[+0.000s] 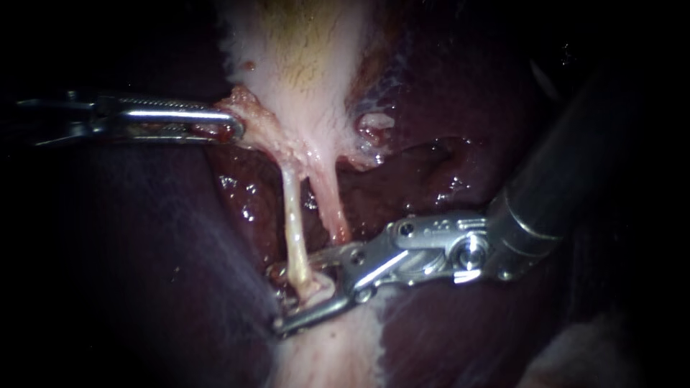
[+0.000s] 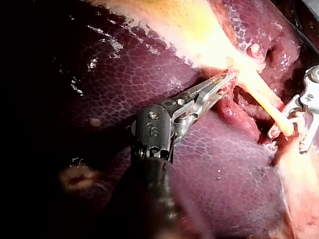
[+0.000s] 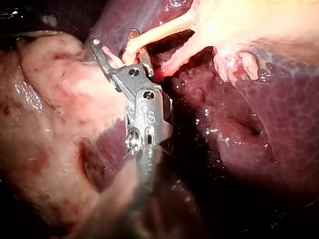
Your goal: Clipping first clip left tube
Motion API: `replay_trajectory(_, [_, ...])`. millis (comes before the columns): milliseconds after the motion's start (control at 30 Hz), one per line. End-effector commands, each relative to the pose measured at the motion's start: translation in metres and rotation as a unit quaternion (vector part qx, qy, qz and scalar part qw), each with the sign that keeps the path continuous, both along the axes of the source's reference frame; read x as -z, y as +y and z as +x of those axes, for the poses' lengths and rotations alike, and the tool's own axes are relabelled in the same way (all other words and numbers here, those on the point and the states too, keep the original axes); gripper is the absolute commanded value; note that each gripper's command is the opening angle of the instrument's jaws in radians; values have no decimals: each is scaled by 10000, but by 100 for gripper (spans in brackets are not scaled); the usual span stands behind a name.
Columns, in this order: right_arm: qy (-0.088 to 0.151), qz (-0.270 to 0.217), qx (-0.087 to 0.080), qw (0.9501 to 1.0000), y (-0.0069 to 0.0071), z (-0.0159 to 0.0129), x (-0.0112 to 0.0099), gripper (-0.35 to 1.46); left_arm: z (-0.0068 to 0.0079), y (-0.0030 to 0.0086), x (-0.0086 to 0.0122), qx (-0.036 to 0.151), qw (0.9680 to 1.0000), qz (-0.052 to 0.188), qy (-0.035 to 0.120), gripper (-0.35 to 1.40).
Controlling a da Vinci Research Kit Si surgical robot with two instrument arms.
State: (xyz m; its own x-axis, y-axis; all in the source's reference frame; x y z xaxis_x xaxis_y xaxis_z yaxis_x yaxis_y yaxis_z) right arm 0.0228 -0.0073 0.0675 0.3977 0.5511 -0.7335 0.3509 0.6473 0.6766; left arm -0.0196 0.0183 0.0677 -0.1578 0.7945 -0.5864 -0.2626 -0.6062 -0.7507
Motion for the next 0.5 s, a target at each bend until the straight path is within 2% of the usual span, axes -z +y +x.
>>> replay_trajectory(33, [3,23,15,10000,-2,2,3,46,0,0,0,6,10000,-3,7,-35])
replay_trajectory(200, [59,43,33,10000,-7,7,11,46,0,0,-1,6,10000,-3,6,-35])
replay_trajectory(500, [59,42,27,10000,-6,7,11,44,0,1,-1,6,10000,-2,6,-35])
